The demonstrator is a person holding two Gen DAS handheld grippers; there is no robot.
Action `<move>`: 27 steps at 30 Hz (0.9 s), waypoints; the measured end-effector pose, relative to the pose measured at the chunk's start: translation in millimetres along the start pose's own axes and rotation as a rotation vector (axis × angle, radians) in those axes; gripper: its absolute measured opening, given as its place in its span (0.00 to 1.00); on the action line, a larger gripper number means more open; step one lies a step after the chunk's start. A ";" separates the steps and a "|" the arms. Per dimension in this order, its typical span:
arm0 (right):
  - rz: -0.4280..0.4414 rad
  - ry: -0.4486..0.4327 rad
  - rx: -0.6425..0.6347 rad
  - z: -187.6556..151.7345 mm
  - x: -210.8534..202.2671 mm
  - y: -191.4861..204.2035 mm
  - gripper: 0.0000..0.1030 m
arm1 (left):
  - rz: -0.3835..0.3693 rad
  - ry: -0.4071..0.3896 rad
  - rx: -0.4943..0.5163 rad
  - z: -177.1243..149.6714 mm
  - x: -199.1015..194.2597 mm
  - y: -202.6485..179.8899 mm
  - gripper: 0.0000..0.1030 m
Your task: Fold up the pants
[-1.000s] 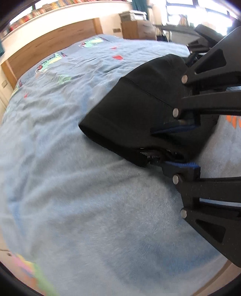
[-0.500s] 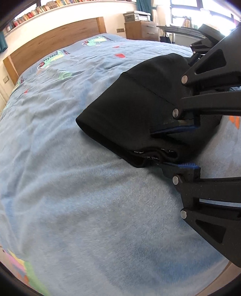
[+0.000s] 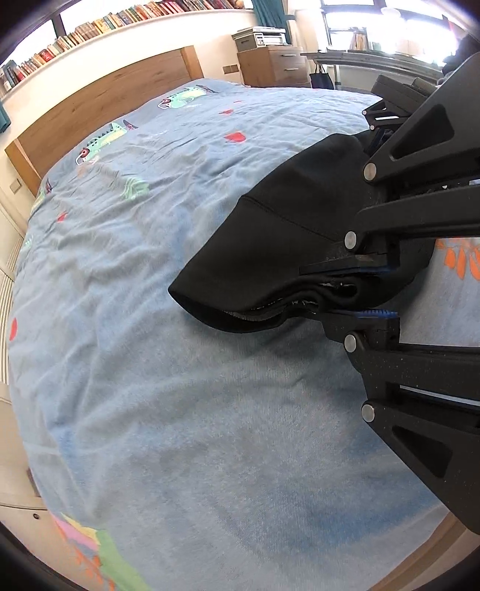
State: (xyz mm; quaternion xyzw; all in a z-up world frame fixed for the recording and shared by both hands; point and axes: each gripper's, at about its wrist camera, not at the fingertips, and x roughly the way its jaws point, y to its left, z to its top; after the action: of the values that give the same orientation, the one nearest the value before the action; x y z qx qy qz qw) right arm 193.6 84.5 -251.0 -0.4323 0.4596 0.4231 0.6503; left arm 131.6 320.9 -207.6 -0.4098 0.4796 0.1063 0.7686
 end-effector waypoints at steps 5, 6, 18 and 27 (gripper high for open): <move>0.013 -0.067 0.017 -9.0 -16.5 -2.8 1.00 | -0.020 -0.037 0.051 -3.4 -17.6 -20.6 0.10; 0.015 -0.075 0.025 -10.8 -20.8 -3.7 1.00 | -0.024 -0.046 0.068 -3.9 -23.2 -27.3 0.10; -0.033 -0.187 0.173 -52.1 -86.5 -36.1 1.00 | -0.070 -0.086 0.389 -32.4 -58.1 -130.8 0.10; -0.078 -0.171 0.318 -134.7 -120.2 -49.0 1.00 | -0.104 0.020 0.687 -85.9 -31.8 -237.4 0.10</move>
State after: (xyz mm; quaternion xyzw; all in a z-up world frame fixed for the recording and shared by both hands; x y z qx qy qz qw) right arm 182.4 -75.1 -154.2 -0.3041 0.4465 0.3548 0.7631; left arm 191.4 113.0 -73.6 -0.1522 0.4733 -0.1046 0.8613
